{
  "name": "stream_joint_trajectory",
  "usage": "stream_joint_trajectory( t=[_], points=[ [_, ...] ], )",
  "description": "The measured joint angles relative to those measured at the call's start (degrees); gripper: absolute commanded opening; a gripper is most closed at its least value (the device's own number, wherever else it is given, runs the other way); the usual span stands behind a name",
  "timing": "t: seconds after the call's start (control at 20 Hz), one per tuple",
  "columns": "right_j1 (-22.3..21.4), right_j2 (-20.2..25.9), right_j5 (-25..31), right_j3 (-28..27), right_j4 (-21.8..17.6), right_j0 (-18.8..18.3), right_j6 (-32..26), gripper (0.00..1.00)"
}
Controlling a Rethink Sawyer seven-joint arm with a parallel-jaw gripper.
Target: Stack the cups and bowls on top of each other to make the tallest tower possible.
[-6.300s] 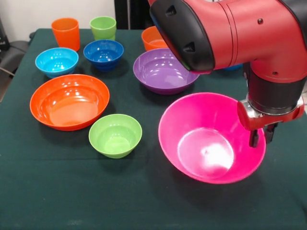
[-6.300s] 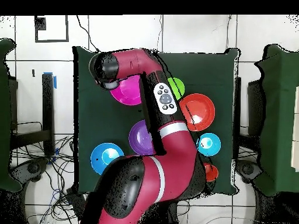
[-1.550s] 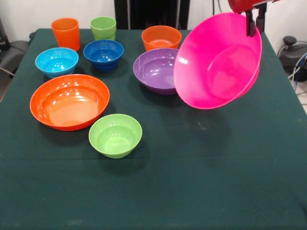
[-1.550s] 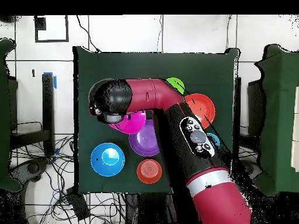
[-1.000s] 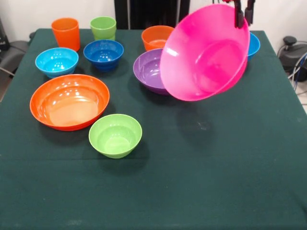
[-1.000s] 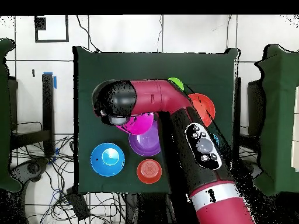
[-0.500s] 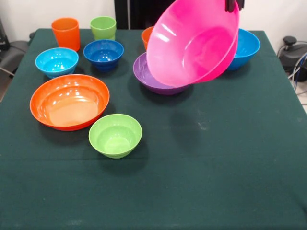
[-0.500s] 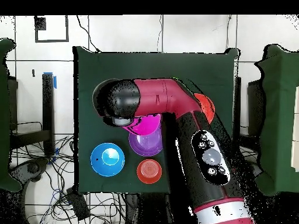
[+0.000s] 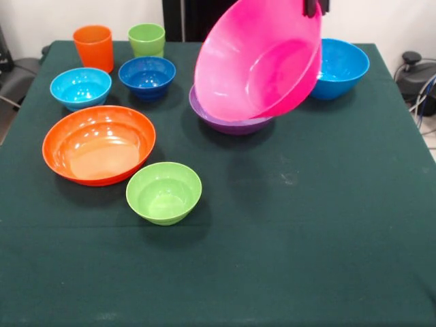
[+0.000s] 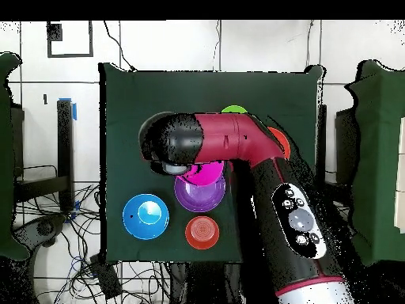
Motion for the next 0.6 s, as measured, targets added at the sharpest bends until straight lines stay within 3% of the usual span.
stream_joint_trajectory(
  t=[0.6],
  points=[
    [-5.0, 0.0, -0.7, 7.1, 0.0, -4.9, 0.0, 0.00]
  ],
)
